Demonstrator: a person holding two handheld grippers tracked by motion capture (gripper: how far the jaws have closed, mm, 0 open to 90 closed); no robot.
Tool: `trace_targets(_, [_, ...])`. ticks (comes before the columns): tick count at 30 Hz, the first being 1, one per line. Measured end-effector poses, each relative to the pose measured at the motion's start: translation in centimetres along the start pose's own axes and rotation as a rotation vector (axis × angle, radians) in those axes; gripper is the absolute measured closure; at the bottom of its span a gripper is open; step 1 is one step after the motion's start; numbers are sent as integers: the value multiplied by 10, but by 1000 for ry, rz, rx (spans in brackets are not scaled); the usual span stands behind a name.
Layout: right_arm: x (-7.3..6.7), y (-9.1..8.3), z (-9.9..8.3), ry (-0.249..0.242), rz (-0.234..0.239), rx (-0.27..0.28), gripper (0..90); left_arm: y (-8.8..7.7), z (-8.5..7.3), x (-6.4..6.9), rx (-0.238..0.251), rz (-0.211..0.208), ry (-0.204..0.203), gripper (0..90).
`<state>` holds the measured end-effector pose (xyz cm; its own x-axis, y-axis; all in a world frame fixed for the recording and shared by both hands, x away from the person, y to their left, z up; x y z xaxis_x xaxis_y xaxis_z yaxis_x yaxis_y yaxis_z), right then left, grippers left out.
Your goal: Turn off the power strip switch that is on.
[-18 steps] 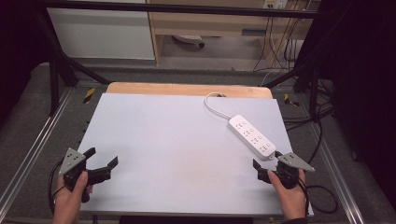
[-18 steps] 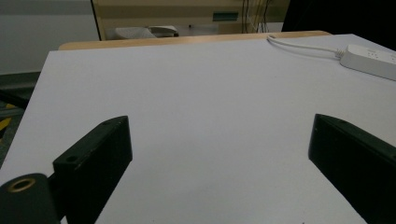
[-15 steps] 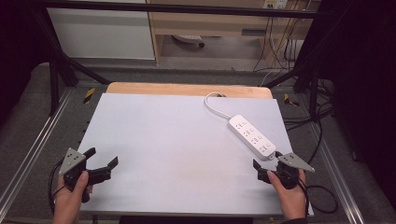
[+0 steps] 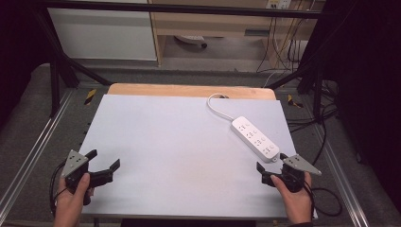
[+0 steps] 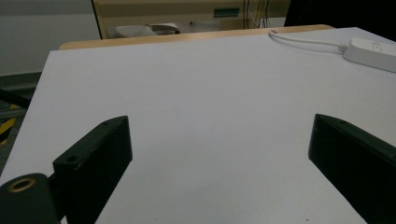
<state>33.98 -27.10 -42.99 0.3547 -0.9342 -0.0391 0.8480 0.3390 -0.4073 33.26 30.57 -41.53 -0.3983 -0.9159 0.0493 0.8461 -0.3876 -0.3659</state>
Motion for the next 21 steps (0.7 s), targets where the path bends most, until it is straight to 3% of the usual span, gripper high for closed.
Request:
trace_targets(11, [-4, -12, 9, 7, 10, 41, 38, 2, 0, 2, -7, -7, 14, 60])
trace_targets(21, [-3, -10, 40, -16, 7, 96, 65, 3, -2, 4, -17, -2, 14, 60])
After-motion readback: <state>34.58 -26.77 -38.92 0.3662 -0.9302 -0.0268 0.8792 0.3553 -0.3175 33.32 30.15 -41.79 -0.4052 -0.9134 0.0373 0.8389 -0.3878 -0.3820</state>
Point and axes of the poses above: each handheld gripper's, and its own axes: y roughly forward along the jaws, z roughly out of its top, x roughly to its right, the point moved 2 cm from there along y, roughly forward along the jaws
